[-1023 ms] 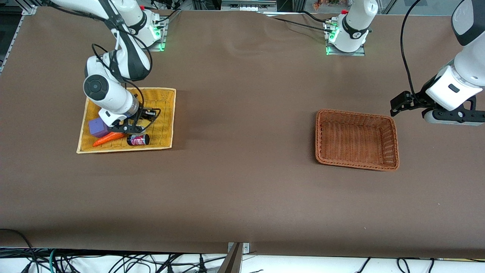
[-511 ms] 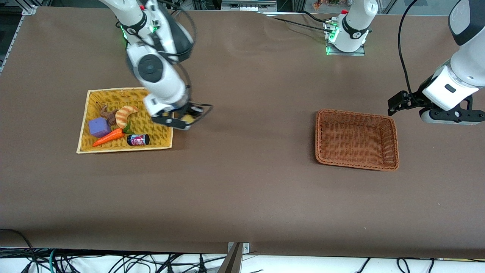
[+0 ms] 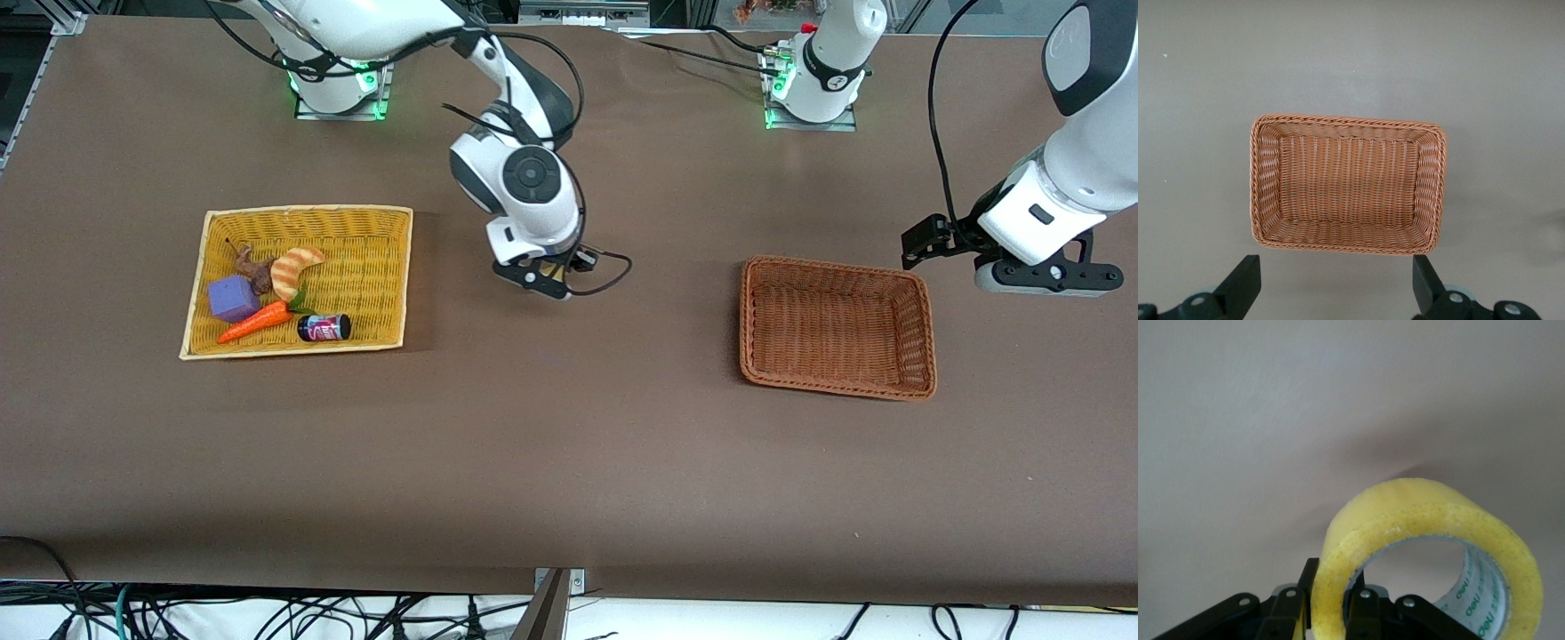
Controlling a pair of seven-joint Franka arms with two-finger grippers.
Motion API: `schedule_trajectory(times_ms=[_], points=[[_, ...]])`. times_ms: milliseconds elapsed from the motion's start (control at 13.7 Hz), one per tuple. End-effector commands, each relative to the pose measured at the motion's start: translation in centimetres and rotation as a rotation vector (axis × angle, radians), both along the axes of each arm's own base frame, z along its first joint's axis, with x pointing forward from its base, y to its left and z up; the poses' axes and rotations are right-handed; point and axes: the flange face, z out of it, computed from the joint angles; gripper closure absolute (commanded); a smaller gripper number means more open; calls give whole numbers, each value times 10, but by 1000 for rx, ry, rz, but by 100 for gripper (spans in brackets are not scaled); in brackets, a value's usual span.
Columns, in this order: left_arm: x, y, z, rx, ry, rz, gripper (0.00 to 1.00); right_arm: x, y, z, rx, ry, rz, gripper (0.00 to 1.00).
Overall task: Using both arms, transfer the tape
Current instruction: 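Lift the tape roll with the right gripper and carry it toward the table middle, then set the tape roll on the table and open the right gripper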
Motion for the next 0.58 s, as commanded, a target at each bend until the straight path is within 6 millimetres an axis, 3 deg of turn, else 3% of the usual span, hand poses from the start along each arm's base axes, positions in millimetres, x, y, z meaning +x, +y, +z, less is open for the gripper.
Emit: schedule_trajectory(times_ms=[0,292,511], points=[[0,-4,2,8,11,-11,0,-10,27,-22,14,-22,-24,100],[2,-3,-3,7,18,-45,0,-22,29,-69,-33,2,10,100],[3,-4,-5,8,23,-46,0,-27,31,-91,-34,-6,28,100]])
